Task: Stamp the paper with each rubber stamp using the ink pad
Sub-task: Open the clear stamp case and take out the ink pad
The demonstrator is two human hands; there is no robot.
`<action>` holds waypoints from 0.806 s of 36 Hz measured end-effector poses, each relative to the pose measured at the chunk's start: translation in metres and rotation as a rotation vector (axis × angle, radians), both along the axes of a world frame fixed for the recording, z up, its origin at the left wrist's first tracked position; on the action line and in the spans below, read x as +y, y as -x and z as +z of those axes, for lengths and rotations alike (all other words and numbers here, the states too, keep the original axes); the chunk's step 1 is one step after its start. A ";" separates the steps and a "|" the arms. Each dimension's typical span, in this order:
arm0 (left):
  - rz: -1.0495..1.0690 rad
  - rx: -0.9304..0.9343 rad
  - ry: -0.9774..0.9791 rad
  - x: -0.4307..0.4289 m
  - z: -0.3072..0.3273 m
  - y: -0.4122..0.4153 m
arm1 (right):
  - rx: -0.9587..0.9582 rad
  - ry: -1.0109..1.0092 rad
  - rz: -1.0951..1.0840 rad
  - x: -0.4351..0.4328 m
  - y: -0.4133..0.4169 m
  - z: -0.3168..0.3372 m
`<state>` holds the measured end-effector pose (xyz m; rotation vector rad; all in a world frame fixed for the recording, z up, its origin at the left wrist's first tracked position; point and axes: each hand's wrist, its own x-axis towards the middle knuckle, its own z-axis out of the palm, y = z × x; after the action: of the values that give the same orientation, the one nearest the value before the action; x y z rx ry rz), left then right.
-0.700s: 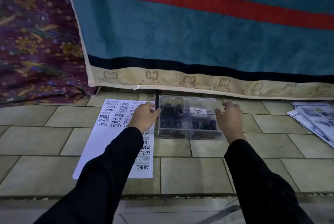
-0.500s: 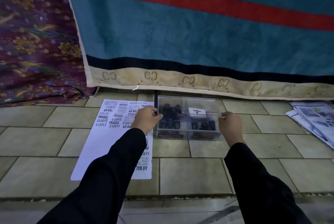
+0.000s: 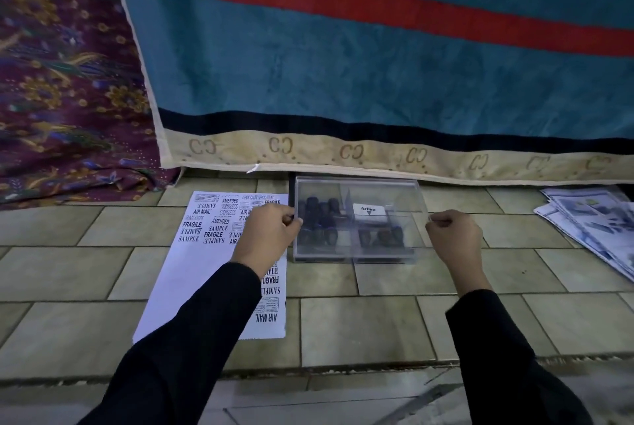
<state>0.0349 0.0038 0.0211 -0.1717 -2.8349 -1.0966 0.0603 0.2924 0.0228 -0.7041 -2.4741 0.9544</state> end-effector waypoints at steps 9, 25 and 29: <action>-0.004 -0.200 -0.119 -0.017 -0.024 -0.070 | -0.142 0.048 0.061 0.007 -0.062 -0.022; -0.004 -0.306 -0.082 -0.023 -0.059 -0.100 | -0.281 0.039 0.109 0.006 -0.092 -0.056; 0.000 -0.303 -0.034 -0.020 -0.061 -0.097 | -0.313 0.014 0.106 0.004 -0.090 -0.059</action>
<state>0.1317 -0.0164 -0.0400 -0.0018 -3.0735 -1.2680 0.1502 0.2960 -0.0367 -0.7865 -2.8034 0.9632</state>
